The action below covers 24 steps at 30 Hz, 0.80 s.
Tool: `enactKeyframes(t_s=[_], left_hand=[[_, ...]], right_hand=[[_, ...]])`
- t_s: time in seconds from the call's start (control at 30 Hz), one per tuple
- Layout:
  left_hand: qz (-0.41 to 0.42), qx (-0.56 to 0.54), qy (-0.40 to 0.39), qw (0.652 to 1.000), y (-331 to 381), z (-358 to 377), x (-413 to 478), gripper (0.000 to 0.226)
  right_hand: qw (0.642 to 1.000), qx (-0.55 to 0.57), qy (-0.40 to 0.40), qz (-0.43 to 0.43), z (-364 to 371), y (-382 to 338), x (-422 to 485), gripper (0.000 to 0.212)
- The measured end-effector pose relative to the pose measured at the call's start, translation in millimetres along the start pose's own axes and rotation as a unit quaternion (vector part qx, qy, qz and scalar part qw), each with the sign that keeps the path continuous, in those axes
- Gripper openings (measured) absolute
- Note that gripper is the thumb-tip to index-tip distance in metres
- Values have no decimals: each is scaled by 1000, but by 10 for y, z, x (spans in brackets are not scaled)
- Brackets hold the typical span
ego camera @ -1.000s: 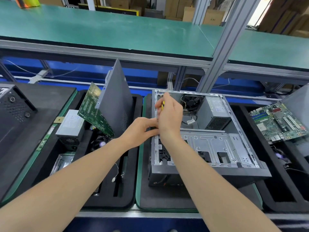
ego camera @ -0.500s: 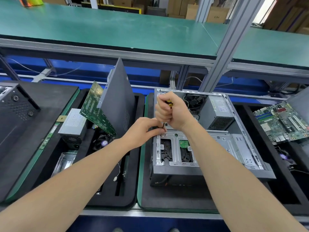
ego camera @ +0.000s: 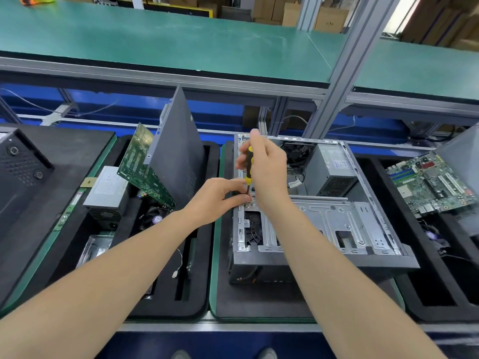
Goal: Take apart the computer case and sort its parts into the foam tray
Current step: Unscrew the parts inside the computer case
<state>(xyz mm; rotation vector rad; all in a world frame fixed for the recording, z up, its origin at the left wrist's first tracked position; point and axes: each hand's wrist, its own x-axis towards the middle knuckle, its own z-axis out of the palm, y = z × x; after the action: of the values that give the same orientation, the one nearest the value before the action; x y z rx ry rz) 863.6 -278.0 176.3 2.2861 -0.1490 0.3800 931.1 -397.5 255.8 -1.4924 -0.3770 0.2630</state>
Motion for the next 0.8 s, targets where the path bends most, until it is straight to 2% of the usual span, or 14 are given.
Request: enactKeyframes(t_s=[0.03,0.1,0.23,0.37,0.47,0.6,0.8], left_hand=[[7,-1,3,1000,2,0,-3,16],[29,12,24,999,46,-5,-17,13],[67,20,46,996,163,-26,-20,32],[59,7,44,997,111,-3,-21,33],[39,-3,16,999,46,7,-25,23],[-6,14,4,1000,-14,15,-6,14],[-48,-5,-4,999,47,22,-31,14]], right_hand=[[999,12,52,-1,56,1,-48,48],[994,42,105,8,159,-1,-128,46],[989,29,145,14,276,-6,-207,42],[991,26,128,-3,280,32,-178,39],[996,62,62,-5,196,54,-107,43],[992,83,-78,54,51,31,33,40],[943,110,-297,98,-143,38,264,51]])
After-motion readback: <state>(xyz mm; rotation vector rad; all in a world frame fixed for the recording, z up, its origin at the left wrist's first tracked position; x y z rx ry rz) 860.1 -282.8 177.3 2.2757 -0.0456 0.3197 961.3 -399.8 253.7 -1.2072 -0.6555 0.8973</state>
